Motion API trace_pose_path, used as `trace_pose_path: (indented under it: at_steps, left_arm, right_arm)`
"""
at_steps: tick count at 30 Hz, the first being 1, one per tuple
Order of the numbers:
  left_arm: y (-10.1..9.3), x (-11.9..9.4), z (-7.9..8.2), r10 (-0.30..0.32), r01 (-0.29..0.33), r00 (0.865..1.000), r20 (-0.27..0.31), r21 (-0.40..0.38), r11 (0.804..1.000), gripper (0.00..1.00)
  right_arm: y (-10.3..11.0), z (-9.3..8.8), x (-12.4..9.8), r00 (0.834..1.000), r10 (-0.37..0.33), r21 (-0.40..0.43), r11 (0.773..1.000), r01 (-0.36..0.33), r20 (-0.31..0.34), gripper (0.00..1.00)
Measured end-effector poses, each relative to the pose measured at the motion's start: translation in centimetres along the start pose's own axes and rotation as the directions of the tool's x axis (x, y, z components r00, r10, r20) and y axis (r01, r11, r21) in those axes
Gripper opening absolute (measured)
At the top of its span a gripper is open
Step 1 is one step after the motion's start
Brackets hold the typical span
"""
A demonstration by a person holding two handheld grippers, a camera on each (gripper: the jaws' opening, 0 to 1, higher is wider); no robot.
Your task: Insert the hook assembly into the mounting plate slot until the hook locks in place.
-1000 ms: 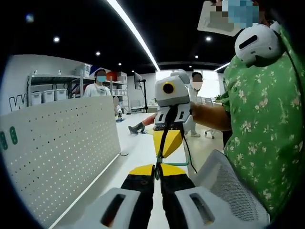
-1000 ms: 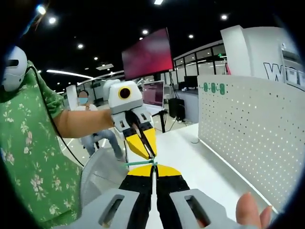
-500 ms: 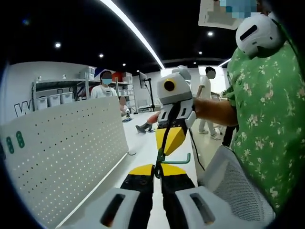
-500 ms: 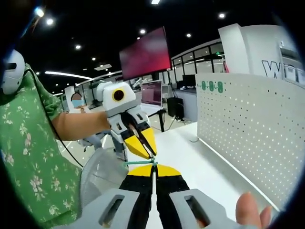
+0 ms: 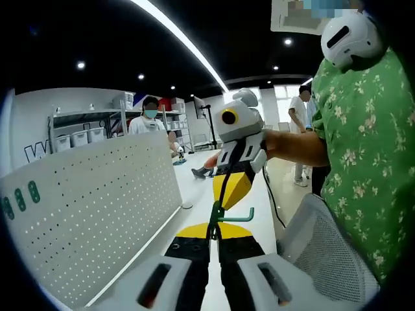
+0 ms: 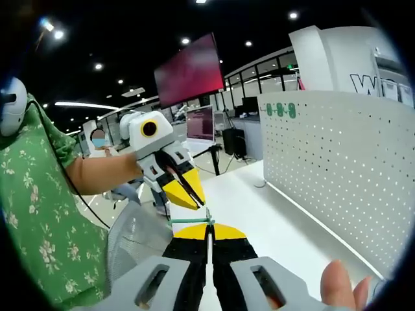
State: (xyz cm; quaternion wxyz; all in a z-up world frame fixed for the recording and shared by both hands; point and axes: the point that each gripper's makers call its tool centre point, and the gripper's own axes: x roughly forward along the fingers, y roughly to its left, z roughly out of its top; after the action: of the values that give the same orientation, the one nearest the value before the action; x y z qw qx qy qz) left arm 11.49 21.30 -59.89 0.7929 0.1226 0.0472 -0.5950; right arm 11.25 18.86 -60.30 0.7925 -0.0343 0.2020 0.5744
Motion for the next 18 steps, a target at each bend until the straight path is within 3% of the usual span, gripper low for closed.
trace_pose_path:
  at_steps: [18]
  left_arm:
    - [-0.9, 0.6, -1.1, 0.075, -0.071, 0.996, -0.039, 0.080, 0.994, 0.10]
  right_arm:
    - [-3.0, -1.1, 1.0, 0.996, -0.055, 0.088, 0.994, 0.061, -0.066, 0.00]
